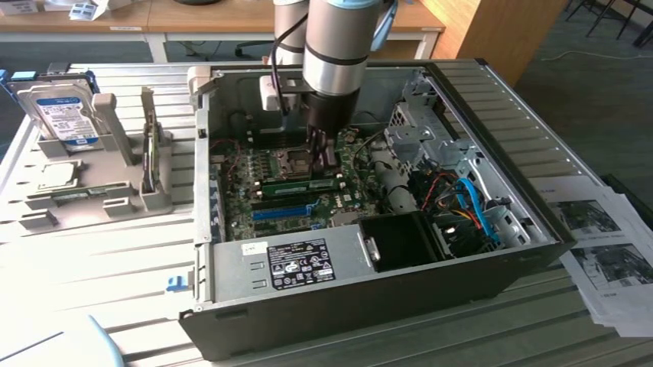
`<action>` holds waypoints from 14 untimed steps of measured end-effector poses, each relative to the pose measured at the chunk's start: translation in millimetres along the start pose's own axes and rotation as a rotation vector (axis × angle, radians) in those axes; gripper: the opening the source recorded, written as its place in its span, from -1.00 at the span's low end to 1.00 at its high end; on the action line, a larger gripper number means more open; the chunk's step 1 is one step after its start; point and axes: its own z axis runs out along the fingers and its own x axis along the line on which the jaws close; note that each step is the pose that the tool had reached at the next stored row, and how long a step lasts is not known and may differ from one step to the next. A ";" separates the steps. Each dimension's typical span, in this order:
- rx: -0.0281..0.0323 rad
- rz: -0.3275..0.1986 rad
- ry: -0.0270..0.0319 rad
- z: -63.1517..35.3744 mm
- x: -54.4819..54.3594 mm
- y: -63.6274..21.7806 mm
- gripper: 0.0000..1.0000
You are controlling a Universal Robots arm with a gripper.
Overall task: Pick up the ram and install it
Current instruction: 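Insert the ram into the slot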
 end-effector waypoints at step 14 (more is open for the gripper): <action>0.0000 0.000 0.0001 -15.3 -0.3 0.3 -0.64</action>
